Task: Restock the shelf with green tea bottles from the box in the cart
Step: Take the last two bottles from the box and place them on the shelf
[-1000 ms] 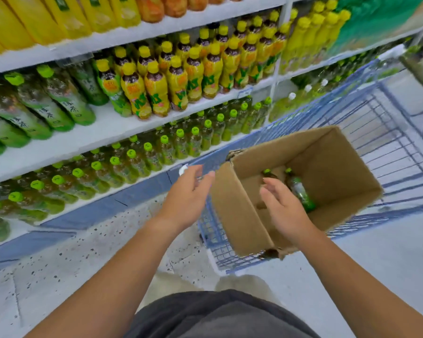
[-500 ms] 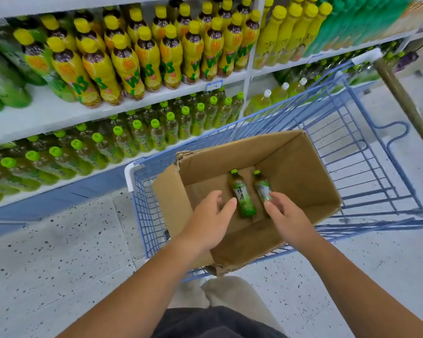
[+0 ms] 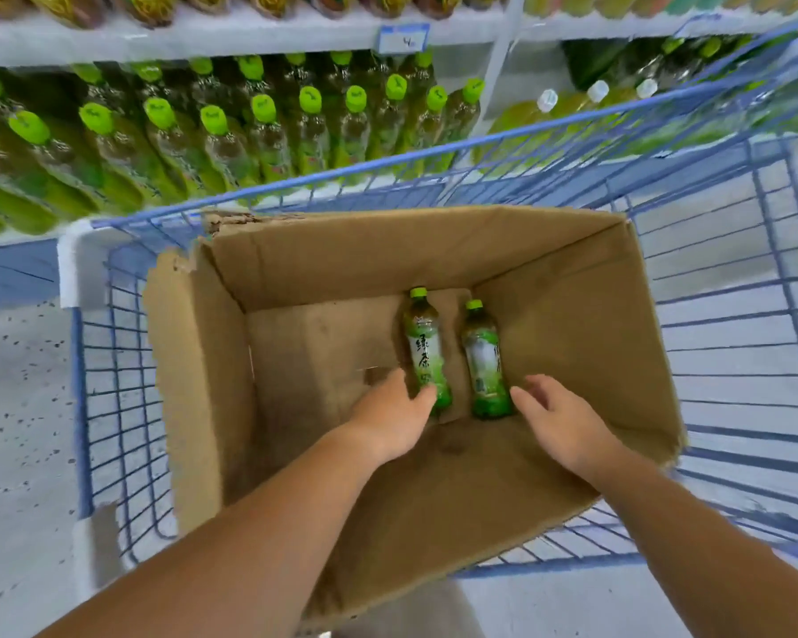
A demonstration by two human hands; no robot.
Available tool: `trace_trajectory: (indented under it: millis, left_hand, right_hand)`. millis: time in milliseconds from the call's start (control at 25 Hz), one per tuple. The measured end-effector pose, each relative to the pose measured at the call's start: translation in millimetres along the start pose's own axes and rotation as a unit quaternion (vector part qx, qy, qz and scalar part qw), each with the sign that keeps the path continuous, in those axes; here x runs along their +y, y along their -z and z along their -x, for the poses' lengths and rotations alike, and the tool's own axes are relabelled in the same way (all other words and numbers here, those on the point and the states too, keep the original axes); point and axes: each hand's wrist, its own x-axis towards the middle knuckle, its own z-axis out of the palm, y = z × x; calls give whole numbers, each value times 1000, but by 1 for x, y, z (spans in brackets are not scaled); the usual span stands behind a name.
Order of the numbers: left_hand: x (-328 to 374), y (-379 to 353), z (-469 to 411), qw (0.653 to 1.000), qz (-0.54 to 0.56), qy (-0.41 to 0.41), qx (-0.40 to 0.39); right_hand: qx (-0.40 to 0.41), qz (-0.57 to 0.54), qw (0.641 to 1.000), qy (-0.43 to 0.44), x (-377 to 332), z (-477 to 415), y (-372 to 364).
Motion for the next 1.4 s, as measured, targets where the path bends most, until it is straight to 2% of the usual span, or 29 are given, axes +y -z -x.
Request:
trace_trajectory:
  millis: [120, 280, 400, 600, 720, 840, 1120, 1200, 1320, 1400]
  left_hand:
    - [-1, -30, -48, 1000, -17, 26, 0]
    - [-5, -53, -117, 994, -12, 68, 87]
    - [-10, -68, -158, 989, 22, 67, 127]
    - [-7, -82, -190, 979, 115, 67, 158]
    - [-2, -82, -197, 974, 130, 94, 163]
    - [-2, -78, -202, 974, 123, 102, 157]
    - [-15, -72, -202, 976, 99, 91, 173]
    - [-17, -72, -199, 975, 94, 87, 181]
    - [-20, -72, -198, 973, 84, 85, 196]
    - [-24, -72, -199, 973, 78, 80, 200]
  right_hand:
    - [-33, 32, 999, -6, 16, -60, -11]
    - [-61, 74, 995, -37, 30, -132, -35]
    - [-52, 88, 993, -54, 38, -169, -51]
    - [12, 107, 994, -23, 38, -207, -68]
    - [22, 67, 997, -25, 36, -220, -72]
    - [-7, 36, 998, -51, 35, -225, -76]
    - [-31, -170, 985, -27, 42, -227, -88]
    - [-63, -206, 976, -26, 41, -232, -86]
    - [-137, -210, 968, -30, 33, -232, -83]
    - [-138, -183, 973, -24, 31, -233, -82]
